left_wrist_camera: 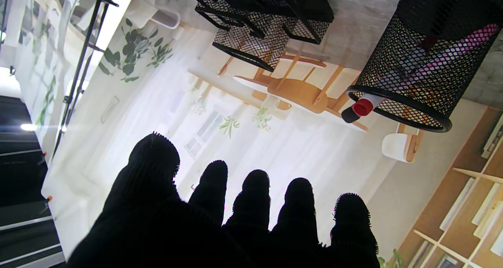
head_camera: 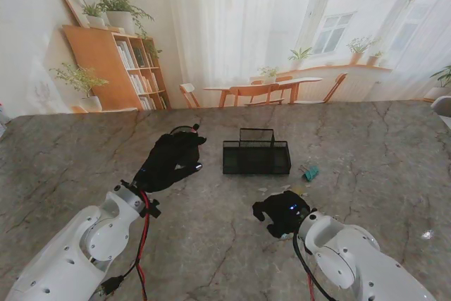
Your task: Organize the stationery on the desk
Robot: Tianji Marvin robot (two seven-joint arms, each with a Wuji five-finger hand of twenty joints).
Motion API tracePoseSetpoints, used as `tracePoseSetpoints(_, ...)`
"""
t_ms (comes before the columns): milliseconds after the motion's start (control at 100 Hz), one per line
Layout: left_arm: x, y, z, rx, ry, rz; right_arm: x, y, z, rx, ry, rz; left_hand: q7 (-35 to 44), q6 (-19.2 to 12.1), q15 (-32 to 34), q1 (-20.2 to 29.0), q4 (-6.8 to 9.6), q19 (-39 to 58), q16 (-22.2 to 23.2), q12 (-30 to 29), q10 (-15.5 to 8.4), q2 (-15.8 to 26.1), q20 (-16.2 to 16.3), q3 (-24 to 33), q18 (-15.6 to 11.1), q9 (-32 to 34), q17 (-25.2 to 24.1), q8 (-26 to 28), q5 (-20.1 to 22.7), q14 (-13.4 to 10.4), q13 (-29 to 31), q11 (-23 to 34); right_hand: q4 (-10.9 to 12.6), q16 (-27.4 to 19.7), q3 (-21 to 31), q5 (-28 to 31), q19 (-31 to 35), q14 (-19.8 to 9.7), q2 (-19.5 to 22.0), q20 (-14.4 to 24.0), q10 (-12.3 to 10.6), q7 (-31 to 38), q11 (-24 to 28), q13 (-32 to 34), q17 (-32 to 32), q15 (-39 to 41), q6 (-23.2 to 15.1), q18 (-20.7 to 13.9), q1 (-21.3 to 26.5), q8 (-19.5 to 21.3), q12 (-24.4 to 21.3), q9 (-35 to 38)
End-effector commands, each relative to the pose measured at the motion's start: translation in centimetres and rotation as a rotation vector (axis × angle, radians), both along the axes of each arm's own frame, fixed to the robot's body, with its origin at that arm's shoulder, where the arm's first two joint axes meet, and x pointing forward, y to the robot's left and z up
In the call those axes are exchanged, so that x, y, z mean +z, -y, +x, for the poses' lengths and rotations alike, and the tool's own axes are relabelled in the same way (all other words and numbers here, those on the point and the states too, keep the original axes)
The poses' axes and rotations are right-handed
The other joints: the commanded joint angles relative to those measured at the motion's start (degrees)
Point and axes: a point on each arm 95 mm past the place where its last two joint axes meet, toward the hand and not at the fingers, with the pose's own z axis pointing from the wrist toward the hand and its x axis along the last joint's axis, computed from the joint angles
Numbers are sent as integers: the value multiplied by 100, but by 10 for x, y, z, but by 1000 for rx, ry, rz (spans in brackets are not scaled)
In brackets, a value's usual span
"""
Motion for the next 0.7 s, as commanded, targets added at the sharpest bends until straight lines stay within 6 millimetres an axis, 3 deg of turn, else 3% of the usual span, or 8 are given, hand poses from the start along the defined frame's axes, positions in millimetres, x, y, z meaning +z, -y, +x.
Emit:
tracePoseSetpoints(0,-1,3,-1,-8,-3,-9,-4,5,-3,-5,-22,-35,3,-20,10,176,-685,56,10,60,26,346,23,-148,-155,33,-73,68,45,-52,78,-4,258,125,-238,-280,-74,167,191,143,179,-371,-104,-209,-260,-36,113,263,-146,144,-134,-292)
tracePoseSetpoints(210,-1,4,-1,-11,-5,-11,-9,12,-4,-21,-51,-89,6,-20,13,175,-685,58,12,60,26,343,14,-148,-159,36,-70,70,52,-63,87,-4,165,43,-763,-432,-268,520,340,192,471,-1499,-760,-569,-735,-485,386,449,-242,-198,-568,-487)
tracePoseSetpoints(290,-1,4,0,-12,-5,-11,-11,13,-4,-28,-63,-105,7,-21,13,173,-686,64,12,61,19,339,13,-149,-160,41,-70,71,54,-61,90,-2,147,19,-881,-386,-283,574,354,204,456,-1697,-944,-575,-761,-584,409,457,-249,-222,-753,-342)
tracePoseSetpoints(380,-1,5,0,-13,-5,-11,-13,13,-4,-29,-76,-111,8,-25,16,175,-686,71,14,62,12,341,12,-149,-160,45,-67,72,56,-68,98,-1,122,-75,-924,-166,-293,536,284,205,23,-1666,-1015,-391,-707,-783,400,402,-230,-102,-1003,223)
tracePoseSetpoints(450,-1,5,0,-13,-5,-11,-15,13,-4,-18,-76,-120,7,-19,15,174,-687,76,13,62,21,334,11,-151,-159,43,-67,72,55,-65,96,-2,95,-80,-794,109,-207,271,124,200,-334,-1278,-704,-30,-368,-689,355,226,-176,205,-1081,715)
tracePoseSetpoints(520,-1,5,0,-13,-4,-11,-17,13,-4,-8,-75,-129,8,-20,17,186,-685,80,14,64,22,334,9,-145,-159,47,-69,73,56,-65,101,0,-378,-109,-492,355,-70,-9,-515,173,-609,-739,-495,327,22,-502,241,44,123,543,-1005,1130)
tracePoseSetpoints(600,-1,4,-1,-13,-3,-10,-20,12,-4,-2,-80,-138,8,-24,19,178,-687,85,16,64,18,321,9,-153,-161,45,-67,74,55,-68,108,-1,-647,-165,-186,415,-65,-164,-952,117,-745,-191,-475,490,123,-468,120,-27,294,713,-1094,1357)
tracePoseSetpoints(690,0,4,-1,-13,1,-9,-22,13,-5,-3,-101,-149,11,-24,22,193,-685,97,18,65,20,319,11,-145,-156,49,-61,76,61,-68,112,1,-694,-194,-84,291,-182,-171,-965,53,-711,68,-508,432,-9,-508,98,-15,267,709,-1153,1283)
